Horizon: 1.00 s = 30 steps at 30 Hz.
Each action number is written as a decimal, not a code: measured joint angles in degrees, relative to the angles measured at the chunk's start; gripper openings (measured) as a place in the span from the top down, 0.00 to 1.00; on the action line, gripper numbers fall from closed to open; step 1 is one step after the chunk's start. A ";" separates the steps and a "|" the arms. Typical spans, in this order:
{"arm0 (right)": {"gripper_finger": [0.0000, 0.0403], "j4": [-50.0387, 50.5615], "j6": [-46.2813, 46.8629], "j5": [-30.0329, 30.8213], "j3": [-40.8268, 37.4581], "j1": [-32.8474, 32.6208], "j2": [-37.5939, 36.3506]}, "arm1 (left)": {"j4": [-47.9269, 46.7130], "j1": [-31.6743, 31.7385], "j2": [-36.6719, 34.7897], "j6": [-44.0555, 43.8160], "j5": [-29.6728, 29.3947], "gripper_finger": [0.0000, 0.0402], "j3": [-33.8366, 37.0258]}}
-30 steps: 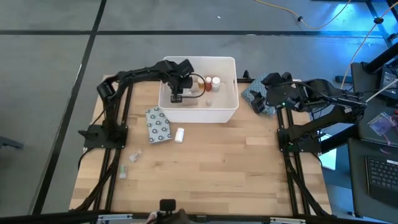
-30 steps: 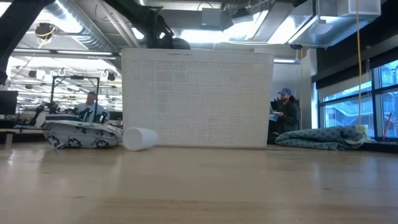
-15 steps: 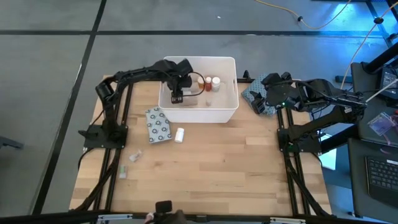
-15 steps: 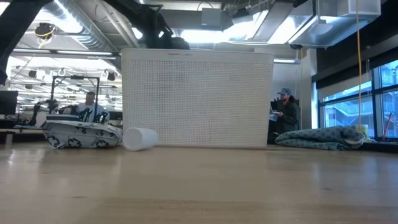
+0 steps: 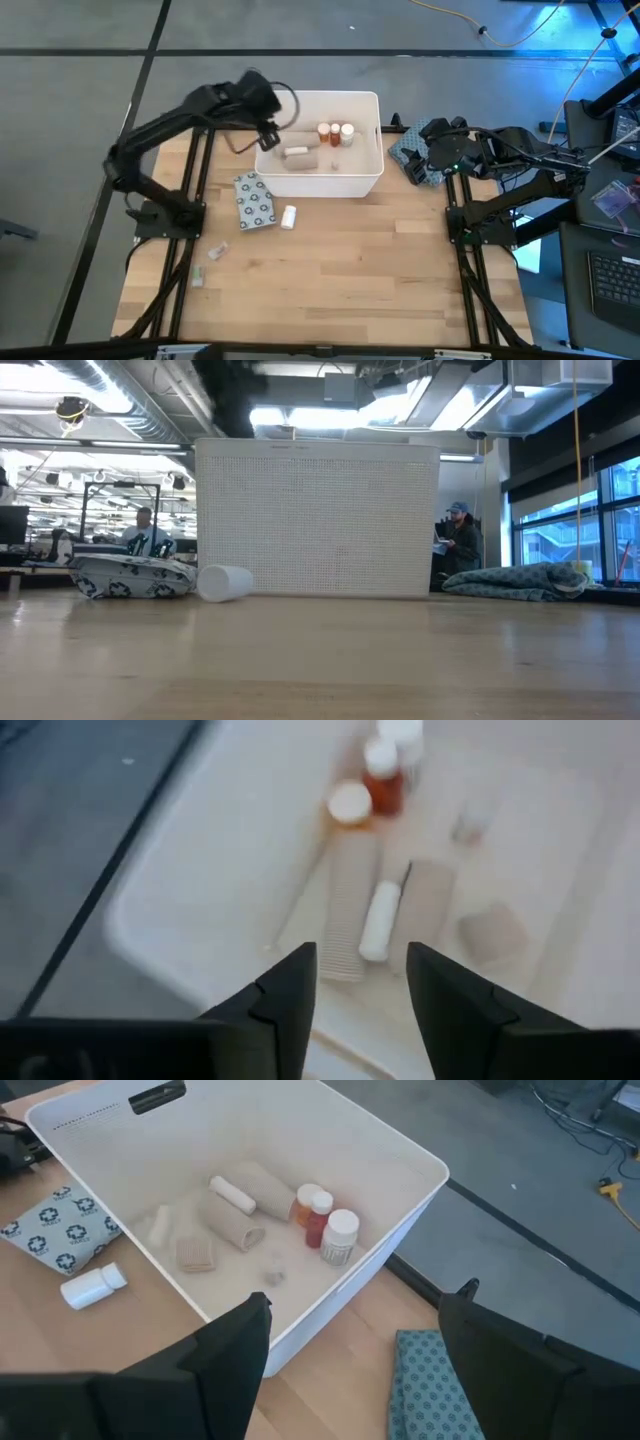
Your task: Pick & place medical supplies in basket/bin
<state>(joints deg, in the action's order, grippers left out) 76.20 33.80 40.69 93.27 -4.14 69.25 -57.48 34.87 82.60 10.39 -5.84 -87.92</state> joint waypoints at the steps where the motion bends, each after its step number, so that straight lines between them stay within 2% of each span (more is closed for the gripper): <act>1: 0.29 0.00 0.03 0.00 0.00 0.00 0.00 | -0.45 -0.28 -1.91 -1.88 -0.42 0.64 0.00; 5: 0.29 -0.02 0.08 -1.23 0.00 0.00 0.08 | -5.11 -2.09 -8.23 -8.54 -3.86 0.73 -0.02; 11: 0.29 -0.22 0.14 -3.83 0.01 -0.17 2.08 | -15.36 -4.79 -12.42 -20.65 -10.08 0.97 -0.02; 15: 0.29 -0.42 0.05 -3.93 0.02 -0.17 4.24 | -22.39 -5.24 -12.50 -31.80 -21.49 0.99 0.20; 17: 0.29 -0.44 0.00 -3.93 0.01 -0.17 5.15 | -23.82 -4.82 -12.37 -33.57 -24.53 0.99 1.77; 21: 0.29 -0.46 -0.02 -4.44 0.00 -0.17 6.56 | -21.14 -2.73 -12.27 -30.13 -24.29 1.00 8.77; 25: 0.29 -0.41 -0.02 -4.44 0.01 -0.17 6.80 | -18.71 0.35 -12.22 -20.18 -23.22 1.00 18.44; 30: 0.29 -0.33 -0.68 -4.44 0.00 -0.17 6.78 | -6.53 4.92 -12.18 -16.54 -18.11 1.00 30.12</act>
<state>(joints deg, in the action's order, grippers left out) 75.88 33.12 36.25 93.27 -4.31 76.03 -64.01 39.78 70.41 -6.14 -23.95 -57.80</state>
